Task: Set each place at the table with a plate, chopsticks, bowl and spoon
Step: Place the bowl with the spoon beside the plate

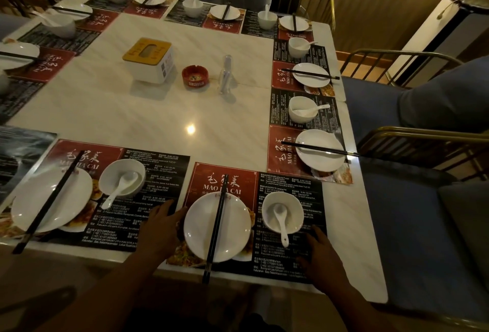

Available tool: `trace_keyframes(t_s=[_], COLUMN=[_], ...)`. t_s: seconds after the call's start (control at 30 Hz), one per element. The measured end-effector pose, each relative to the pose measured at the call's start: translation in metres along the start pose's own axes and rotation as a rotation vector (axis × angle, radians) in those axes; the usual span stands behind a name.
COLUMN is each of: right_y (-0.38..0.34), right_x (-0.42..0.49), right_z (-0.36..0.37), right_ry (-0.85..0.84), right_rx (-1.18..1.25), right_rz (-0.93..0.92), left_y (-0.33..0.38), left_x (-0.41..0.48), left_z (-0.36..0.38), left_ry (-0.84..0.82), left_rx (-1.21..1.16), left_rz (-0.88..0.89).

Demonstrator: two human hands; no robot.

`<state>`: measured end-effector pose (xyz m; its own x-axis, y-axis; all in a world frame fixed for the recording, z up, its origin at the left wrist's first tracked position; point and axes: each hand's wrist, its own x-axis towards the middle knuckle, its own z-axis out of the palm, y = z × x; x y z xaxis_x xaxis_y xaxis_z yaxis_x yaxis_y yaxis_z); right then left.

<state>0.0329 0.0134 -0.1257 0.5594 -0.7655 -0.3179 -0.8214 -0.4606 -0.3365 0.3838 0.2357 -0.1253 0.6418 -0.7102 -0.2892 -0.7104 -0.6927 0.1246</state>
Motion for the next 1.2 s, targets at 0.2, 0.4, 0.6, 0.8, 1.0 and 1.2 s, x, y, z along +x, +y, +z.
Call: trace_keyframes(t_s=[0.2,0.4,0.6,0.8,1.0,1.2], right_y=[-0.001,-0.004,-0.011,-0.038,-0.056,-0.060], right_x=[-0.002,-0.001,0.001,0.020,0.037,0.043], right_z=[-0.001,-0.005,-0.011,-0.045,-0.055,-0.056], right_ry=[-0.003,-0.012,0.012,0.144,0.031,0.025], right_rx=[-0.009,-0.036,0.032,0.457,0.429,0.373], right_rz=[0.007,0.003,0.011,0.275,0.228,0.224], left_y=[-0.001,-0.001,0.003,0.027,0.046,0.049], left_x=[0.002,0.004,0.003,0.010,0.017,0.017], left_z=[0.003,0.004,-0.003,-0.017,-0.020,-0.016], left_ry=[0.002,0.005,0.018,0.222,0.118,0.098], left_rx=[0.004,-0.007,-0.056,-0.185,-0.374,-0.390], left_rz=[-0.009,-0.023,-0.022,0.014,0.016,-0.031])
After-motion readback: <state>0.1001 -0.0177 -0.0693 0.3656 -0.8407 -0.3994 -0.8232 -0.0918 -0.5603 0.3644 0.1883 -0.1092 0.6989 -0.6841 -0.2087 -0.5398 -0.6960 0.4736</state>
